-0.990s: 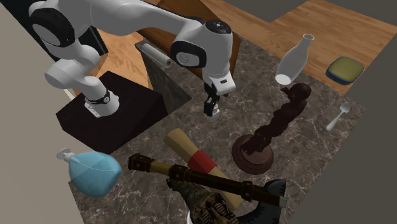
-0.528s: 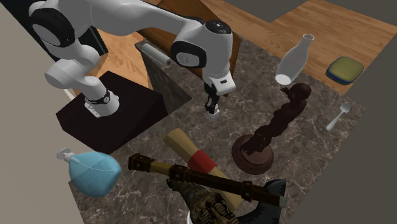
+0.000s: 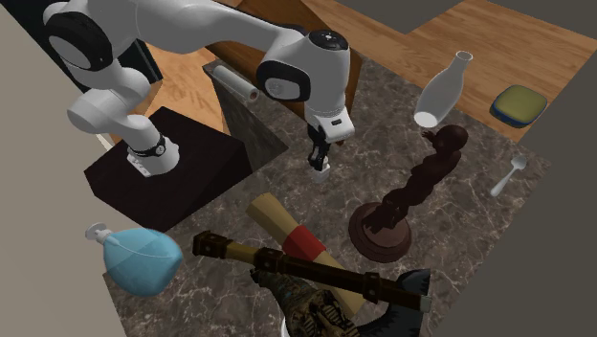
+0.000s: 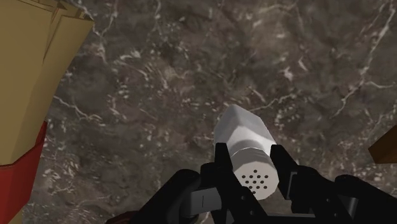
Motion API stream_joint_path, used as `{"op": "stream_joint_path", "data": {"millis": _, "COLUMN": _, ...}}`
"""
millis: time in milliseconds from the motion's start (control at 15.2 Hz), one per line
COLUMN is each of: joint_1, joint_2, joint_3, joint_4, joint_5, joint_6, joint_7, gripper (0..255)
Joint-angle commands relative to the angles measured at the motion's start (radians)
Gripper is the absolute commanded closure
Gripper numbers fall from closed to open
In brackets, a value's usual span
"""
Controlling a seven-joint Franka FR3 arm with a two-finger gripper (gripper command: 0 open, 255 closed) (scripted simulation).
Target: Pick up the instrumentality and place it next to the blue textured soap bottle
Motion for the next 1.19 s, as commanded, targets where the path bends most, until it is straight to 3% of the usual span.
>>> {"op": "stream_joint_path", "data": {"millis": 0, "joint_1": 0.000, "joint_2": -0.004, "joint_3": 0.001, "joint_4": 0.016, "joint_5": 0.001, "joint_6": -0.020, "joint_7": -0.002, "gripper": 255}}
{"op": "stream_joint_path", "data": {"millis": 1122, "joint_1": 0.011, "joint_2": 0.001, "joint_3": 0.004, "joint_4": 0.253, "joint_5": 0.006, "joint_6": -0.251, "joint_7": -0.018, "gripper": 255}}
